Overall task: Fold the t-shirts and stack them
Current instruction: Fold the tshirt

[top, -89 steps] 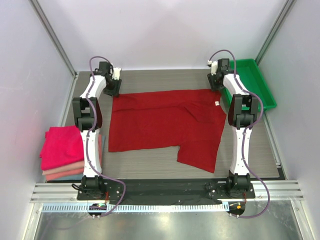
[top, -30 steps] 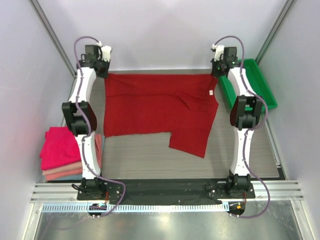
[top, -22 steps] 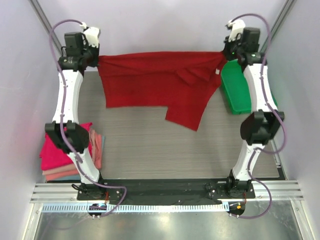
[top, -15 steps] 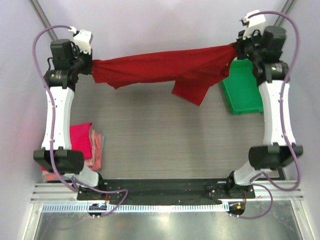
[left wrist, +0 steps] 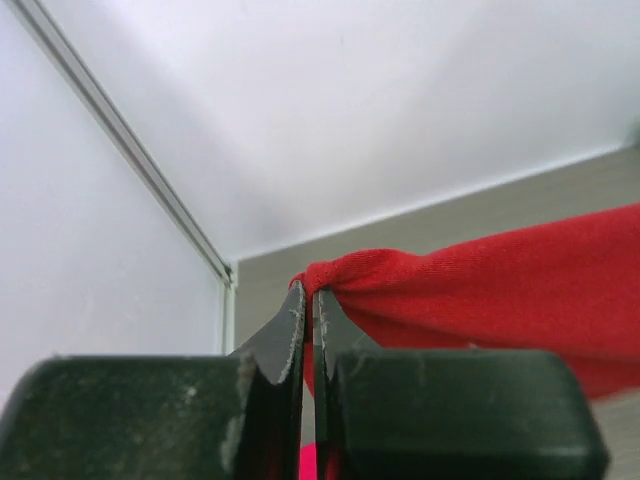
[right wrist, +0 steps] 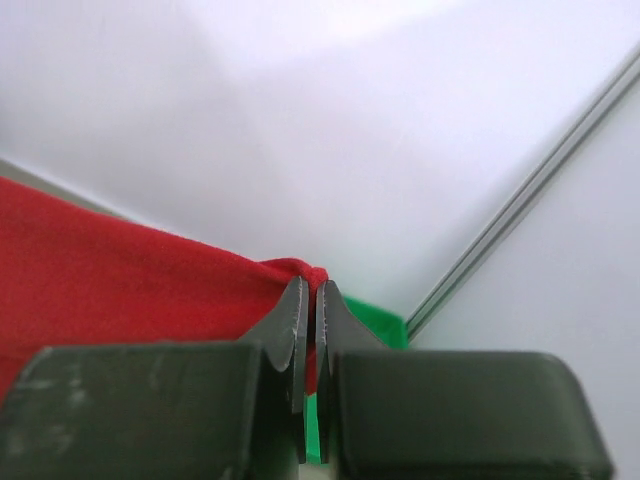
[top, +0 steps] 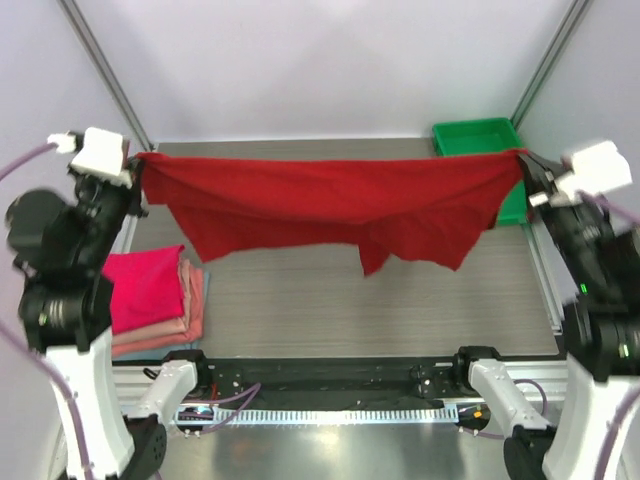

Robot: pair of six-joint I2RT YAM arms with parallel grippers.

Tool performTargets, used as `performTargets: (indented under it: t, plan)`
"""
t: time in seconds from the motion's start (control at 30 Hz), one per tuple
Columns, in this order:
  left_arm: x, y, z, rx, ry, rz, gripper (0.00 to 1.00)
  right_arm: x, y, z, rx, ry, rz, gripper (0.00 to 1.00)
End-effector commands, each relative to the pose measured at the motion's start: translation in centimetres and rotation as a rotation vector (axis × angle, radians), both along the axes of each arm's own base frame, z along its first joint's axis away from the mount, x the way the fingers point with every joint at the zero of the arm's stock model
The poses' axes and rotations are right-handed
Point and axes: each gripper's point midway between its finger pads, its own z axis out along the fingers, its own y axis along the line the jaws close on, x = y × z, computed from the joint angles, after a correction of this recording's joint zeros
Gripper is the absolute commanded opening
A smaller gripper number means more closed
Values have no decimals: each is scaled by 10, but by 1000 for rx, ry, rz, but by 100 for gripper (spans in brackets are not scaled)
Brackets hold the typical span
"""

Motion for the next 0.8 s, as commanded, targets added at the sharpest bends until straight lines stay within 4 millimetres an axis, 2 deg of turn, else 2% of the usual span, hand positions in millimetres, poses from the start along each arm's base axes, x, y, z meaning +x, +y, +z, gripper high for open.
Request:
performTargets:
  t: [0.0,0.07,0.13,0.17,0.2,0.23,0.33,0.37,0.43,0.47,0.53,0.57,0.6,0.63,0.67,0.73,0.77]
  plan:
    - [-25,-2,14,22,-67,-11,0,-36,-2,17,-17,-86,-16,1]
    - [-27,-5,8,27,-47,-29,0,-39,-1,16,-19,-85,-15,1]
    - [-20,-5,-6,51,6,-41,0,-29,-3,11,-28,-60,-21,1]
    - [-15,-5,-13,57,32,-42,0,-13,-3,3,-28,-21,-21,1]
    - [-4,-3,-25,66,74,-42,0,-5,-4,-2,-31,-1,-20,1]
    - [4,-2,-41,79,120,-45,0,14,-2,-15,-37,49,-8,1]
    - [28,-4,-82,86,241,-74,0,43,1,-40,-36,130,20,1]
    - [36,-4,-107,88,304,-85,0,57,1,-60,-32,185,23,1]
    - [52,-7,-140,86,384,-117,0,82,1,-92,-25,272,29,1]
    - [57,-8,-157,92,427,-129,0,93,2,-118,-26,332,40,1]
    - [75,-6,-206,88,540,-139,0,115,3,-153,-29,409,49,1]
    - [82,-6,-223,90,577,-141,0,124,3,-184,-31,481,56,1]
    - [86,-4,-247,91,630,-145,0,131,3,-199,-36,511,64,1]
    - [97,-4,-257,97,634,-148,0,145,5,-227,-36,577,72,1]
    - [108,-3,-285,96,704,-158,0,153,5,-251,-36,618,75,1]
    - [127,0,-309,103,742,-155,0,169,7,-284,-50,683,89,1]
    - [138,1,-337,100,813,-158,0,186,9,-312,-54,737,96,1]
